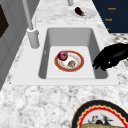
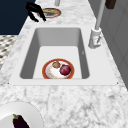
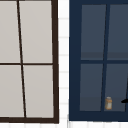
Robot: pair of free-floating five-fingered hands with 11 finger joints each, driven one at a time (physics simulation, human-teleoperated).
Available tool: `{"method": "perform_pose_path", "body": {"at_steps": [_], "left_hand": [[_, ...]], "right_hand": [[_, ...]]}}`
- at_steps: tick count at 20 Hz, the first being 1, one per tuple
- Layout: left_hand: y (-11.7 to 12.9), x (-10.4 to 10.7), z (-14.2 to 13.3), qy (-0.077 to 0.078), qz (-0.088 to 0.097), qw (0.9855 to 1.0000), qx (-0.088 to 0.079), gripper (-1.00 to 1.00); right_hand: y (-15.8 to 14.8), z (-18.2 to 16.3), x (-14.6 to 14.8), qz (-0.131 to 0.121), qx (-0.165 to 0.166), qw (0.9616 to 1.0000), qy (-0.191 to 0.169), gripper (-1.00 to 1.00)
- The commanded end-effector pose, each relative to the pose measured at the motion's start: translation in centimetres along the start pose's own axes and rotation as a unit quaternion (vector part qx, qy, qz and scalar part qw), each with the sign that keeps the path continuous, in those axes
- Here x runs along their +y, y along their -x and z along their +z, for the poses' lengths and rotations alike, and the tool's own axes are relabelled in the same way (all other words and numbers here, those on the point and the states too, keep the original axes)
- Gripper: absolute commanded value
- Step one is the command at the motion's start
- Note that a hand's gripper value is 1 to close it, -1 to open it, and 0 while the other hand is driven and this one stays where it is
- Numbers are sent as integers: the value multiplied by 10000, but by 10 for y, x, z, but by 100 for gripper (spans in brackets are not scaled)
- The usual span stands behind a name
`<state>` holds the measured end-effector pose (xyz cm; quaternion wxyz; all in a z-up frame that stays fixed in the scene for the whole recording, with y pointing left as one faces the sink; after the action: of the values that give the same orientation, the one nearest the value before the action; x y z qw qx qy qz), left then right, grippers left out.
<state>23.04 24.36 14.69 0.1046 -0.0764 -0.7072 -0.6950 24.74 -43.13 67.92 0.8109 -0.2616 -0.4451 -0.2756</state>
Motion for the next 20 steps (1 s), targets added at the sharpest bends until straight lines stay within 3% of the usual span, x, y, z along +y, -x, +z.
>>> {"method": "perform_pose_path", "body": {"at_steps": [1,6,13,14,17,19,20], "left_hand": [[0,0,0,0,0,10000,0,0],[0,0,0,0,0,10000,0,0],[0,0,0,0,0,10000,0,0],[0,0,0,0,0,10000,0,0],[0,0,0,0,0,10000,0,0],[0,0,0,0,0,10000,0,0],[0,0,0,0,0,10000,0,0]], "right_hand": [[2,-3,-2,-486,-308,9983,107,-100],[9,13,1,-643,-407,9953,591,-100],[14,26,5,-1028,-544,9877,1049,-100],[11,21,3,-1017,-556,9878,1041,-100],[13,17,0,-671,-373,9939,786,-100],[14,14,7,-621,-369,9936,869,-100],[15,14,24,-641,-411,9931,890,-100]]}}
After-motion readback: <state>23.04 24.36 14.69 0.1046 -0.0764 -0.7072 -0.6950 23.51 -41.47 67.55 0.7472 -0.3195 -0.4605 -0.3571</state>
